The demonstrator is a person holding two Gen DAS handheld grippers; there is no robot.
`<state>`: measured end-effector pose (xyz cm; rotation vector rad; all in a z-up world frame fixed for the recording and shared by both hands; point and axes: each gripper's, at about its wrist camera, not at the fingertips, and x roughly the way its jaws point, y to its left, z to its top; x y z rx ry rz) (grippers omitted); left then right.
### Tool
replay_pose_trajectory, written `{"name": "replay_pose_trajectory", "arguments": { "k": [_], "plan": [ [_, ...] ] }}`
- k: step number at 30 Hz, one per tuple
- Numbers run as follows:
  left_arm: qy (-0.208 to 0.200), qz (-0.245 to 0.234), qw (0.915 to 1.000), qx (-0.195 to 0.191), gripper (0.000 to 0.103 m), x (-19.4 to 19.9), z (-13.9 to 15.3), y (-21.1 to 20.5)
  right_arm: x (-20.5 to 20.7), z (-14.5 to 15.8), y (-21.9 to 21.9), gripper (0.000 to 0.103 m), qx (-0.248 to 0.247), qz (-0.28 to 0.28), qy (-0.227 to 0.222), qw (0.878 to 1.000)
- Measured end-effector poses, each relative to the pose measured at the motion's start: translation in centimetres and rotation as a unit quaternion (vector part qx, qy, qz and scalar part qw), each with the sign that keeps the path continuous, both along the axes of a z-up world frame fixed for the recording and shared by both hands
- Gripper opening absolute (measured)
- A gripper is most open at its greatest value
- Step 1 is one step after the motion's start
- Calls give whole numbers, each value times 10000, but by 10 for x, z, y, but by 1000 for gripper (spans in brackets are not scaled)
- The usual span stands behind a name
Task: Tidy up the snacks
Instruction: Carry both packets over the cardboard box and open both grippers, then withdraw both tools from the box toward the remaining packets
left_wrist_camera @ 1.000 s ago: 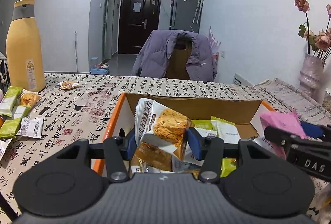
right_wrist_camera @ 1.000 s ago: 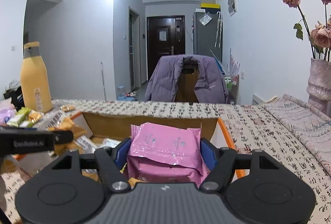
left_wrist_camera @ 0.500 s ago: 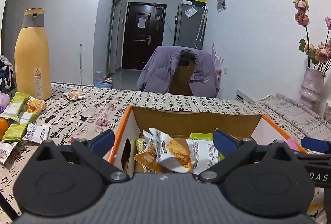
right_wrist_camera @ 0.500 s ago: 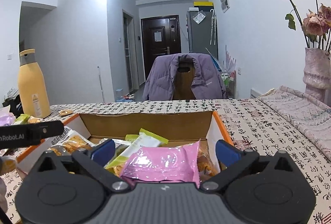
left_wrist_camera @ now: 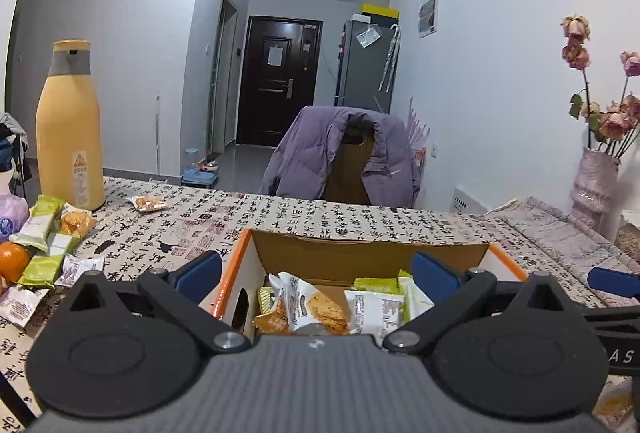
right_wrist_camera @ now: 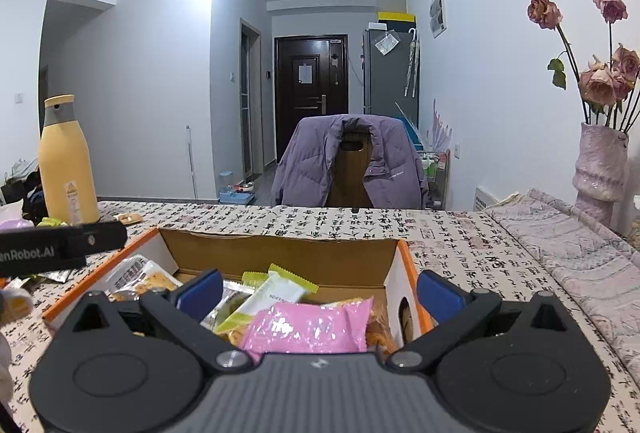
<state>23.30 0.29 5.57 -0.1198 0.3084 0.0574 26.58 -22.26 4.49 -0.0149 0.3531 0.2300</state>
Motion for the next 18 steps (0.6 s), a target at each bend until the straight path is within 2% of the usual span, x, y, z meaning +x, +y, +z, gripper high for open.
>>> {"name": "replay_pose_trajectory", "arguments": {
  "k": [5,18],
  "plan": [
    [141,-99,9998,-43,103,-16,0,2,-16,2,-6,103,5,26,95,10000],
    [618,-155,9978,202,103,-66,-21,20,-63,-18,-4,103,-113,146,434,9989]
  ]
}}
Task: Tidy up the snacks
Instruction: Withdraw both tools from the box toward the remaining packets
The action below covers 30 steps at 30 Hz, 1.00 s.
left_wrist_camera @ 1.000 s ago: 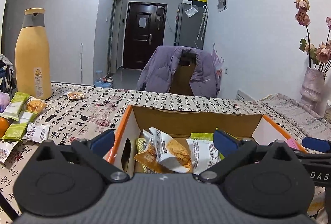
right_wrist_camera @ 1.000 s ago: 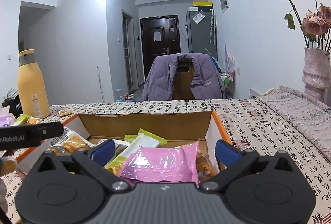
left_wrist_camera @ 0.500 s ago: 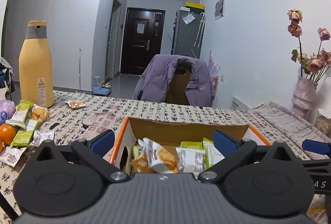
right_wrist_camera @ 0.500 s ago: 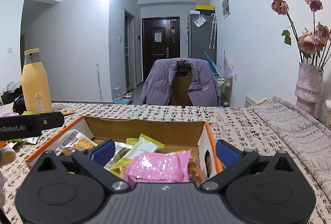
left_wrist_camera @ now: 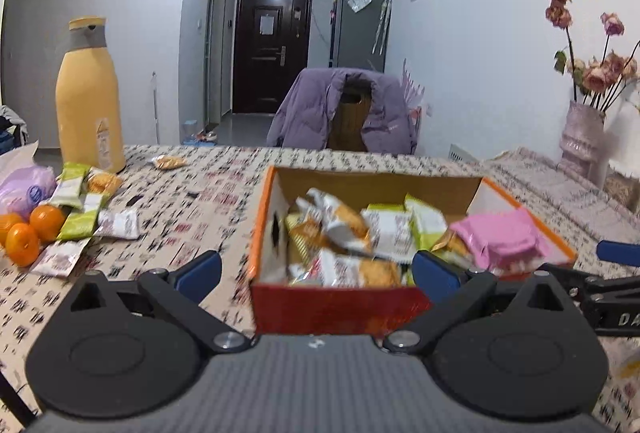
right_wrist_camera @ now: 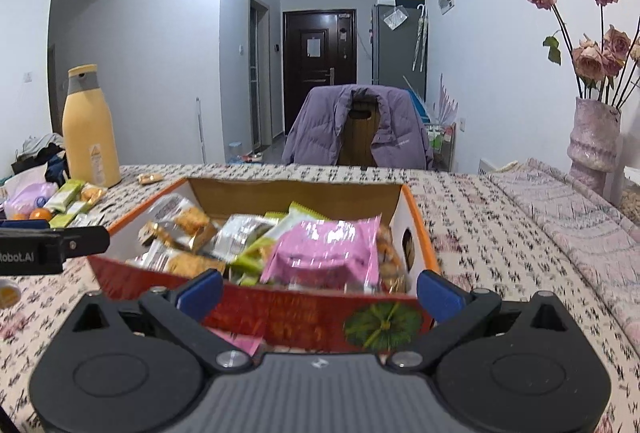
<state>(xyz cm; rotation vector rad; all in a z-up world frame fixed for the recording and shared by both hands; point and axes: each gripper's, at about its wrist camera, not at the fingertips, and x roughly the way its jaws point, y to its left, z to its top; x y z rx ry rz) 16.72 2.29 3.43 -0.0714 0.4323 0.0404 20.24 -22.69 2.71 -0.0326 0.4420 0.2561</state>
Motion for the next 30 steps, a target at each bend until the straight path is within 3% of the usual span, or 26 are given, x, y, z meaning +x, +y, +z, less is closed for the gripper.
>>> {"name": "replay_pose_trajectory", "arguments": {
  "k": [13,25,30],
  "plan": [
    [341,93,9994,-35,103,-34,-38,28,-29,-29,-3,103,202,59,462,9987],
    [363,86,9986,-381,103,-30,-54,41,-30,-33,17,103,62,193,635,9978],
    [392,69,9988,-300,103,-31,-56,37,-21,-38,28,103,-12,193,765,9969]
  ]
}}
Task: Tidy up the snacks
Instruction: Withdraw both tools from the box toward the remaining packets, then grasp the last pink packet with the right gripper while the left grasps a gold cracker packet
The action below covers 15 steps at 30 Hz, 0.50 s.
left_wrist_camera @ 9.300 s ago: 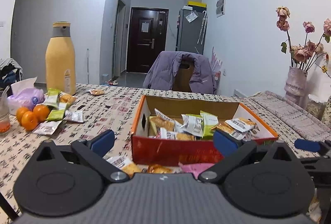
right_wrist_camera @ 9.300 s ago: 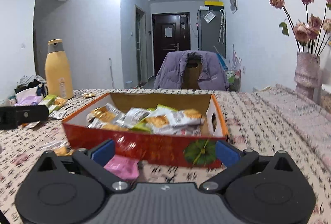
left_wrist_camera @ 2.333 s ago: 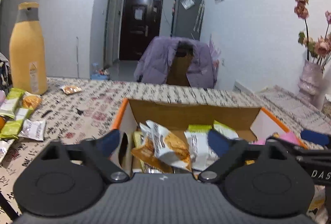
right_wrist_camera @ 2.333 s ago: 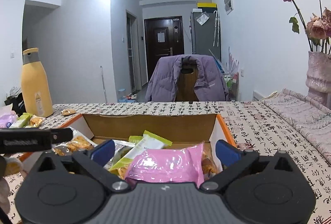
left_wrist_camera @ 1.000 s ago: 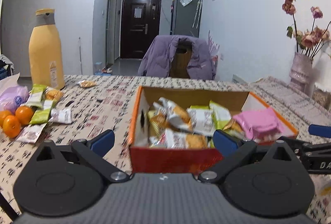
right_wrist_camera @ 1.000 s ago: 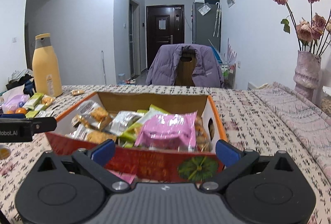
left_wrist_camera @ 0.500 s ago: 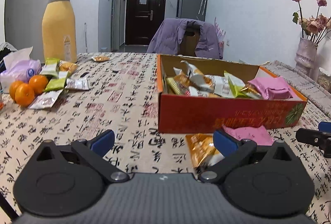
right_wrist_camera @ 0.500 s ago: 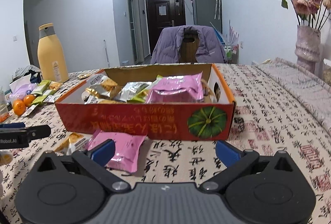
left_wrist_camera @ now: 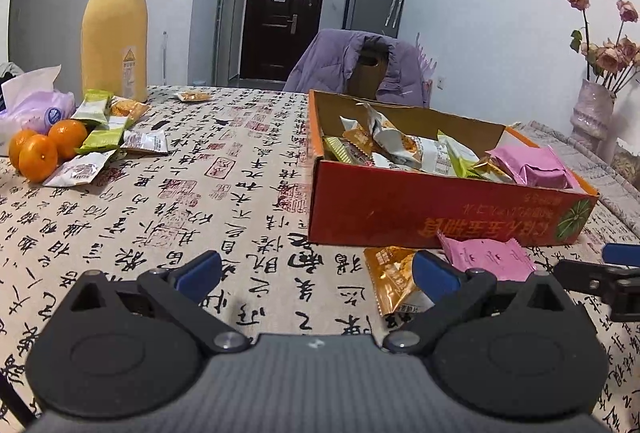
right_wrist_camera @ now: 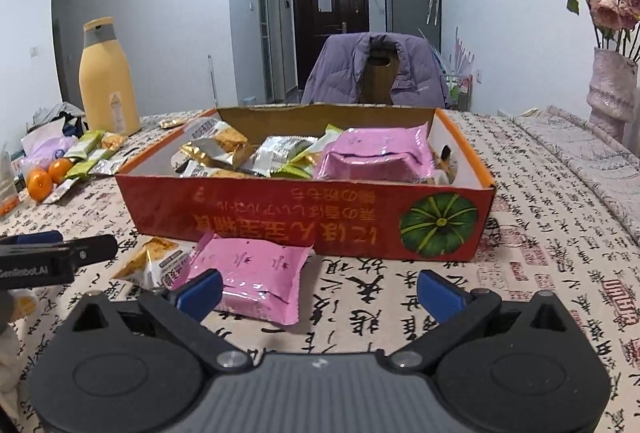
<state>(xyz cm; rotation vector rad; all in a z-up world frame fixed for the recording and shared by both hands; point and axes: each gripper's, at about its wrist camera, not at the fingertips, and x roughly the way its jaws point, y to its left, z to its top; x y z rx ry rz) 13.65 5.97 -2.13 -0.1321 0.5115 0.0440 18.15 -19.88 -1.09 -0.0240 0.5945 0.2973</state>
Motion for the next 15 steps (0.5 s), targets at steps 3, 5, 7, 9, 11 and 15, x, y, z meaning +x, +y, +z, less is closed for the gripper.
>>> {"name": "replay_pose_trajectory", "arguments": {
  "k": [3,5,7,9,11,15],
  "plan": [
    [-10,16,10000,-32,103,0,-1,1,7,-1,10,103,-17,74,75,9999],
    [-10,78,9999,-117,103,0,-1,4,11,0,19,103,-58,135,95,9998],
    [-21,146,9997,-195,103,0,-1,7,17,1,30,103,-81,229,140,9996],
    [-27,201,9995,-248,103,-1,-1,10,23,1,40,103,-123,275,215,9993],
    [-28,234,9993,-276,103,-1,-1,11,30,-1,48,103,-192,312,314,9988],
    [15,265,9991,-345,103,1,-1,14,40,-9,60,103,-294,305,470,9980]
  ]
}}
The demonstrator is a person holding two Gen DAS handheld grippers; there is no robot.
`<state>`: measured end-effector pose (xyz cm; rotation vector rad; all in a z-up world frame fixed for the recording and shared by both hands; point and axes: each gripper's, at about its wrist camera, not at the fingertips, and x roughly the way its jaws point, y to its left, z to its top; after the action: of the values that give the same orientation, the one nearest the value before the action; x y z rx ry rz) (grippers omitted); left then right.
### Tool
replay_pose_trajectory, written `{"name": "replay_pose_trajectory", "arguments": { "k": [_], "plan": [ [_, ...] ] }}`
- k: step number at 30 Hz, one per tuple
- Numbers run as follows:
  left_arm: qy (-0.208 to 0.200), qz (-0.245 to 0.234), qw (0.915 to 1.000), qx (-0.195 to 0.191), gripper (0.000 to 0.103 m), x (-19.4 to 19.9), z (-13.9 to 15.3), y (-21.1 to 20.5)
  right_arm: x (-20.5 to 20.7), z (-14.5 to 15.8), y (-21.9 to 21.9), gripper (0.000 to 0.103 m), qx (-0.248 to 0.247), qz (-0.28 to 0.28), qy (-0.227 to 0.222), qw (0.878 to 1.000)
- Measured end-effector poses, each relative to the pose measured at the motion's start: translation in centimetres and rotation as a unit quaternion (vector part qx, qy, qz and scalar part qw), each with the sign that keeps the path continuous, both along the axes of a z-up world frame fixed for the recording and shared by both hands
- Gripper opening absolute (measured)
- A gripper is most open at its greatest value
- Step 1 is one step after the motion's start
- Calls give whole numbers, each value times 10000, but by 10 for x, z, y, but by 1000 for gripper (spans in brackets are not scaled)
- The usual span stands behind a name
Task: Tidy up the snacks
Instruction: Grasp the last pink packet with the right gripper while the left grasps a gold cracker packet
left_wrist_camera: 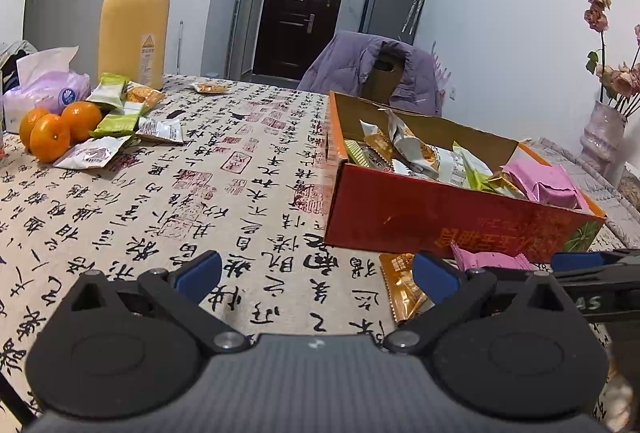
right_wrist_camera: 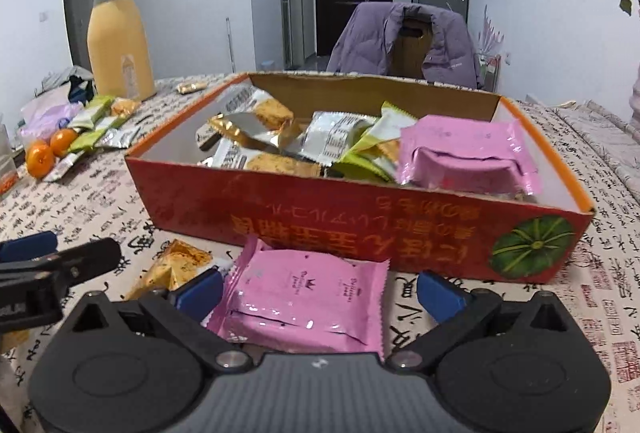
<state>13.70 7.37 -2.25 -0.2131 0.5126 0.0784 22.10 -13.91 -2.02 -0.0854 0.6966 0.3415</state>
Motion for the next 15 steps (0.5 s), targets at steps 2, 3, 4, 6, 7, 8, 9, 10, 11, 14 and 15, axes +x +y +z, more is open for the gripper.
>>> {"name": "replay_pose_trajectory", "arguments": {
  "k": [2,3,4,6,7,8,9,10,11,14,15],
  "plan": [
    [11,-3,10000,-32,103,0,0,1,4,-4,2,103,-30,-36,58,10000],
    [18,-5,10000,-44,103,0,0,1,5,-6,3,103,-48,-51,77,9999],
    [24,-8,10000,-53,103,1,-1,2,6,-8,3,103,-70,-73,89,9999],
    [43,-17,10000,-76,103,1,-1,2,8,-10,3,103,-43,-52,120,9999],
    [53,-25,9999,-94,103,2,-1,3,9,-11,3,103,-47,-45,132,9999],
    [61,-29,9999,-106,103,2,-2,3,8,-13,3,103,-70,-25,135,9999],
    [69,-29,9999,-118,103,2,-2,3,8,-15,5,102,-106,-10,136,9999],
    [74,-28,9999,-129,103,2,-2,3,8,-16,6,101,-117,6,145,9998],
    [75,-31,9999,-139,103,2,-2,3,8,-17,7,99,-98,32,160,9998],
    [86,-50,9999,-139,103,2,-2,3,4,-15,9,83,-13,198,96,9998],
    [92,-56,9998,-136,103,2,-2,3,2,-14,10,71,25,279,79,9996]
  ]
}}
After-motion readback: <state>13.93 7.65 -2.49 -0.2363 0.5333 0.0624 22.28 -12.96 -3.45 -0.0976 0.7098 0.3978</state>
